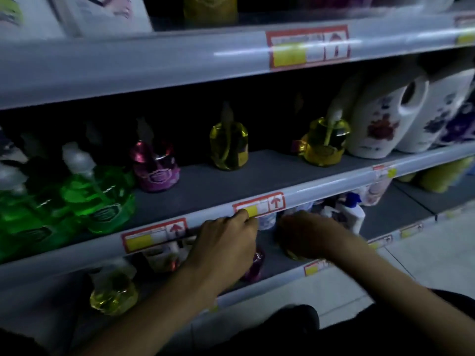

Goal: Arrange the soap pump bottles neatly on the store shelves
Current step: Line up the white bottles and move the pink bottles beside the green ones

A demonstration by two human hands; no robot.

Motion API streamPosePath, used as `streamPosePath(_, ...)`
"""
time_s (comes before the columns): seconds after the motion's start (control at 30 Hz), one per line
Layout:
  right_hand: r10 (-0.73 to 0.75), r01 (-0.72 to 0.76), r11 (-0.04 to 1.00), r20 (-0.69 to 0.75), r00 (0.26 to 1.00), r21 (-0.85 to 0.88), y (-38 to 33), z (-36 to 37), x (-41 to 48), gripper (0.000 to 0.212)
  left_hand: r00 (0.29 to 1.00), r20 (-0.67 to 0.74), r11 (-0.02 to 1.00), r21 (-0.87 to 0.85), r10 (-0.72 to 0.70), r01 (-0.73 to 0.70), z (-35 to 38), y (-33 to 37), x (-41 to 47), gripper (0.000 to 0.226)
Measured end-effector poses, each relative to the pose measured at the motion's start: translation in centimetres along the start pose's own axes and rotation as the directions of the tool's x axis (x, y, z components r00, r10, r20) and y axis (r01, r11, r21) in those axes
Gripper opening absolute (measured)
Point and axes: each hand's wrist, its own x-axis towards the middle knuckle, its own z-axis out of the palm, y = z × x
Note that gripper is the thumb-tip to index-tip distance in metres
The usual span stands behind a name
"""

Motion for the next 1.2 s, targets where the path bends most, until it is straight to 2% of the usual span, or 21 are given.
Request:
streamPosePath(0.03,0.068,-0.066,0.998,0.165,0.984,-0.017,2.2,-0.3,0.7,0.01,0.999,0.035,1.0,-0.014,0.012,-0.011,0.9,1.0,1.0,0.012)
streamPosePath(0.07,0.126,-0.127,0.992,0.268,0.955,-0.015,4.5,-0.5,1.4,0.009,0.997,0.063,0.998,-0.033,0.047,-0.044,2.0,2.1,2.1,0.013)
streamPosePath(0.13,0.23,-0.275,0.958,0.353,0.907,0.08,9.1,-0.2,2.6,0.008,0.986,0.122,0.987,-0.126,0.111,-0.095,4.0,4.5,4.4,0.014)
streamPosePath(0.2,0.361,-0.442,0.869,0.327,0.874,0.221,12.8,1.3,3.4,0.014,0.98,0.157,0.969,-0.23,0.124,-0.086,6.3,6.5,7.1,0.02)
streamPosePath(0.27,0.477,-0.532,0.784,0.238,0.846,0.32,15.7,3.5,4.0,0.022,0.967,0.215,0.948,-0.313,0.136,-0.064,8.7,8.0,9.8,0.017)
streamPosePath(0.33,0.604,-0.625,0.691,0.185,0.775,0.364,18.1,6.0,4.8,0.027,0.953,0.266,0.921,-0.389,0.146,-0.032,11.2,9.4,12.1,0.013)
streamPosePath(0.4,0.715,-0.674,0.564,0.126,0.688,0.477,19.8,7.8,5.6,0.042,0.943,0.306,0.907,-0.422,0.132,0.01,13.4,10.5,13.8,0.02)
streamPosePath(0.43,0.75,-0.663,0.51,0.095,0.655,0.548,20.5,8.7,6.1,0.045,0.937,0.328,0.903,-0.429,0.121,0.034,14.1,11.1,14.5,0.031)
streamPosePath(0.5,0.769,-0.605,0.476,0.033,0.639,0.638,21.3,9.8,7.3,0.048,0.933,0.348,0.874,-0.477,0.094,0.089,15.2,11.9,15.7,0.048)
streamPosePath(0.6,0.756,-0.497,0.45,-0.02,0.654,0.742,21.6,10.8,9.1,0.047,0.949,0.304,0.83,-0.548,0.083,0.103,16.9,12.5,17.0,0.055)
streamPosePath(0.7,0.773,-0.427,0.376,-0.023,0.635,0.823,22.0,11.4,10.3,0.058,0.946,0.309,0.834,-0.544,0.095,0.094,18.6,12.9,17.4,0.061)
streamPosePath(0.87,0.76,-0.397,0.43,-0.088,0.644,0.81,22.5,12.1,10.0,0.068,0.957,0.282,0.8,-0.587,0.064,0.12,19.4,13.3,17.8,0.061)
streamPosePath(0.97,0.731,-0.368,0.477,-0.127,0.671,0.798,22.9,12.0,8.7,0.069,0.96,0.275,0.793,-0.595,0.046,0.132,19.3,13.2,17.9,0.051)
streamPosePath(1.1,0.663,-0.295,0.527,-0.168,0.73,0.797,23.9,11.0,5.2,0.068,0.965,0.256,0.773,-0.622,0.051,0.124,18.8,13.2,17.5,0.042)
streamPosePath(1.2,0.546,-0.237,0.559,-0.138,0.826,0.795,24.4,9.8,2.0,0.064,0.968,0.244,0.766,-0.633,0.061,0.111,18.0,13.5,16.8,0.03)
